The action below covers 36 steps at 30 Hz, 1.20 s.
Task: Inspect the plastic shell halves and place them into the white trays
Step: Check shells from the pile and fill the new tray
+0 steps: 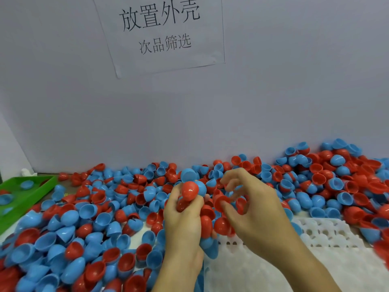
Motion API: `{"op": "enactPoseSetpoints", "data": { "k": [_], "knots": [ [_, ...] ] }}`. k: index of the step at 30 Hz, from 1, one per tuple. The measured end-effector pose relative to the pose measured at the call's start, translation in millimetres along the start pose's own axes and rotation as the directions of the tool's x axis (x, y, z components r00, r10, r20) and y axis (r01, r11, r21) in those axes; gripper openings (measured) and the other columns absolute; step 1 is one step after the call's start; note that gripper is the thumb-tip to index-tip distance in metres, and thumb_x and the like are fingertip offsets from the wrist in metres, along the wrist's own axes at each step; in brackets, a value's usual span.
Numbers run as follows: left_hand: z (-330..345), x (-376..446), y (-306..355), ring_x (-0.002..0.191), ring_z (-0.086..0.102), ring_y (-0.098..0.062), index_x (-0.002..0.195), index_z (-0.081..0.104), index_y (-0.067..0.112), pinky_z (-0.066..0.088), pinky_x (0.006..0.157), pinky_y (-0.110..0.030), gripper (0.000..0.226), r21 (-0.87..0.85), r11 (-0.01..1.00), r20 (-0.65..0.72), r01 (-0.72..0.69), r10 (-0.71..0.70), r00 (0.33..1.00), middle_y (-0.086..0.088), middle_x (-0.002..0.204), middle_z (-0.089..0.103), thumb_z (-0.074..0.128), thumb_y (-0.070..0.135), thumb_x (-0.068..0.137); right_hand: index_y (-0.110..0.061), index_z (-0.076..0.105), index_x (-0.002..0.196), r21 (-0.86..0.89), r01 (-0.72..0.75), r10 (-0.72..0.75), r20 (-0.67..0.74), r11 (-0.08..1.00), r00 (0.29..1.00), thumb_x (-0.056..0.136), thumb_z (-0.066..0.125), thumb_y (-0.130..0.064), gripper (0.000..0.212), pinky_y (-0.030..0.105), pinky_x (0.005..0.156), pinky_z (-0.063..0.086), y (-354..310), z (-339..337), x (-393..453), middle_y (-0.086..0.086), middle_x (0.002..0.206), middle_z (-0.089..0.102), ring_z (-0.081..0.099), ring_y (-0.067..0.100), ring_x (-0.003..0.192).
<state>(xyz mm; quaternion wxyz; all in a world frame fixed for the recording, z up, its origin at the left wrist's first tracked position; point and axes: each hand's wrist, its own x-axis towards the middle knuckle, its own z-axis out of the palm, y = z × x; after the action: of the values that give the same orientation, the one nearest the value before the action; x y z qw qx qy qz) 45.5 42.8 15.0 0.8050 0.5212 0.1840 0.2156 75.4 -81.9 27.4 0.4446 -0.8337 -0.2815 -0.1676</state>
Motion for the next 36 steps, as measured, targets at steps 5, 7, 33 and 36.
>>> {"op": "enactPoseSetpoints", "data": {
  "k": [5, 7, 33, 36],
  "knots": [
    [-6.5, 4.1, 0.3, 0.069, 0.069, -0.022, 0.081, 0.074, 0.039, 0.051, 0.051, -0.031, 0.036, 0.003, 0.997, 0.004, 0.083, -0.083, 0.997, -0.003, 0.069, 0.072, 0.062, 0.009, 0.095, -0.044, 0.053, 0.096, -0.17, 0.176, -0.145, 0.179, 0.97, 0.973, 0.087, 0.074, -0.016, 0.036, 0.008, 0.07, 0.046, -2.8, -2.5, -0.9, -0.03, 0.092, 0.057, 0.055, -0.009, 0.093],
    [-8.2, 5.1, 1.8, 0.059, 0.068, -0.019, 0.091, 0.073, 0.032, 0.051, 0.045, -0.03, 0.026, -0.029, 0.988, 0.004, 0.15, -0.15, 0.989, -0.003, 0.065, 0.07, 0.062, 0.009, 0.094, -0.044, 0.05, 0.098, -0.175, 0.183, -0.15, 0.187, 0.967, 0.971, 0.089, 0.073, -0.021, 0.034, 0.009, 0.066, 0.046, -2.1, -3.7, -0.8, -0.028, 0.088, 0.057, 0.056, -0.006, 0.09],
    [-16.7, 23.8, -4.8, 0.044, 0.057, -0.015, 0.132, 0.054, -0.008, 0.035, 0.028, -0.021, 0.044, -0.028, 0.939, 0.07, 0.343, -0.34, 0.938, -0.011, 0.072, 0.07, 0.05, 0.0, 0.089, -0.036, 0.063, 0.092, -0.177, -0.571, 0.588, 0.069, 0.802, 0.806, 0.101, 0.042, -0.006, 0.038, 0.03, 0.051, 0.06, 64.1, -116.0, -20.2, 0.005, 0.091, 0.064, 0.072, 0.022, 0.052],
    [-17.5, 23.5, -4.8, 0.049, 0.057, -0.016, 0.133, 0.055, -0.007, 0.036, 0.029, -0.021, 0.046, -0.029, 0.932, 0.083, 0.362, -0.358, 0.93, -0.01, 0.073, 0.071, 0.052, 0.001, 0.088, -0.031, 0.064, 0.094, -0.231, -0.599, 0.62, 0.024, 0.766, 0.784, 0.099, 0.052, -0.008, 0.026, 0.019, 0.044, 0.053, 75.5, -117.2, -22.4, 0.004, 0.083, 0.069, 0.071, 0.014, 0.052]
  ]
}}
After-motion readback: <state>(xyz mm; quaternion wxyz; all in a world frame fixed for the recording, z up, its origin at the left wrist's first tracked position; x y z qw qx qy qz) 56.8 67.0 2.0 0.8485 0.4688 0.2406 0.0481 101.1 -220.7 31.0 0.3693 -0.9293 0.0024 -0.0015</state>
